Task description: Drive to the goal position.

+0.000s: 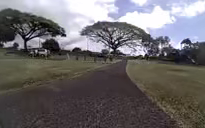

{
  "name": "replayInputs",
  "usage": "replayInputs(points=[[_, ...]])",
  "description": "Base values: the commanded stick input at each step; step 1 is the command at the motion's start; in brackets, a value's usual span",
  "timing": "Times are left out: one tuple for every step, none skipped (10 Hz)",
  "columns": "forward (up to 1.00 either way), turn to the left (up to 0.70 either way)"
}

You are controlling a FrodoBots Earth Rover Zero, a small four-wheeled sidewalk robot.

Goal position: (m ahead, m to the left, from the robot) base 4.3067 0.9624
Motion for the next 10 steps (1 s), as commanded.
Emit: replayInputs(points=[[0.7, 0.03], [0.7, 0.03], [0.7, 0.03], [0.7, 0.03], [0.7, 0.03], [0.7, 0.03], [0.7, 0.02], [0.7, -0.03], [0.7, -0.14], [0.7, -0.32]])
